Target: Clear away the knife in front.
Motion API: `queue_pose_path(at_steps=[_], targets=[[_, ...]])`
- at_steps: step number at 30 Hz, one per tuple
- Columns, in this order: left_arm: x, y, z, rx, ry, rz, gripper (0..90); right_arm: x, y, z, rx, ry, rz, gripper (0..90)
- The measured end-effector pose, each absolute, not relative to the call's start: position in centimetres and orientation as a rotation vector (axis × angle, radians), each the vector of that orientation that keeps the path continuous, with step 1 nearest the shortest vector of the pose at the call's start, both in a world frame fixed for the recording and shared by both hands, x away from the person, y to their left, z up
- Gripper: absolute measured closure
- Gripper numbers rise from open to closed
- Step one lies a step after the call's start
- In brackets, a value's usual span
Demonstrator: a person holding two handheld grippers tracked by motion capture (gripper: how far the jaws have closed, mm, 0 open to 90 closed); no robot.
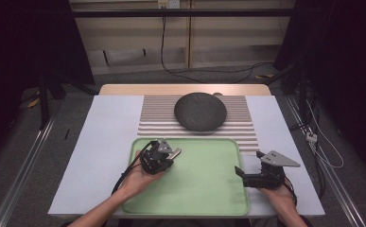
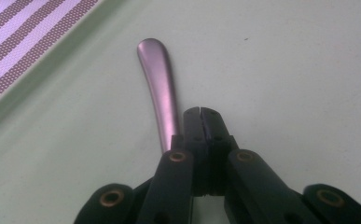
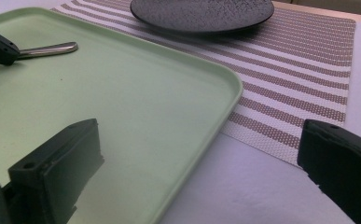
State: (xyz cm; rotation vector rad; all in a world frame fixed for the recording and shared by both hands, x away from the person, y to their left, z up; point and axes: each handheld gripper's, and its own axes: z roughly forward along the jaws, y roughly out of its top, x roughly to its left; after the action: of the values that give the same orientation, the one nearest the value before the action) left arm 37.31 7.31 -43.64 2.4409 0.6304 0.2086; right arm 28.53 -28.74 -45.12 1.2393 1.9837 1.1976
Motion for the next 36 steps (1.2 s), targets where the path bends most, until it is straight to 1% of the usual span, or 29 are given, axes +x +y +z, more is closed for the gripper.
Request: queue_pose_path(at_steps=[7,8,9,13,18,29,32,36], targets=[[37.3,7.3,-43.6,2.449,0.630,0.215,90.0,28.5,-28.7,-45.1,1.237,1.983,1.198,0.0],[37.1,7.3,-43.6,2.454,0.642,0.250,90.0,28.5,-28.7,-45.1,1.239,1.984,1.198,0.0],[37.1,7.3,-43.5,2.466,0.636,0.259,90.0,28.5,-28.7,-45.1,1.238,1.983,1.200,0.0],[37.3,7.5,-43.5,2.469,0.639,0.245,90.0,28.5,-28.7,-45.1,1.239,1.982,1.200,0.0],[37.5,7.8,-43.5,2.459,0.668,0.270,90.0,28.4,-28.7,-45.1,1.238,1.983,1.200,0.0],[38.1,8.7,-43.5,2.457,0.703,0.267,90.0,28.5,-28.7,-45.1,1.240,1.984,1.199,0.0],[38.3,8.9,-43.4,2.468,0.708,0.296,90.0,28.5,-28.7,-45.1,1.241,1.984,1.199,0.0],[38.6,9.3,-43.4,2.466,0.728,0.292,90.0,28.5,-28.7,-45.1,1.240,1.983,1.200,0.0]])
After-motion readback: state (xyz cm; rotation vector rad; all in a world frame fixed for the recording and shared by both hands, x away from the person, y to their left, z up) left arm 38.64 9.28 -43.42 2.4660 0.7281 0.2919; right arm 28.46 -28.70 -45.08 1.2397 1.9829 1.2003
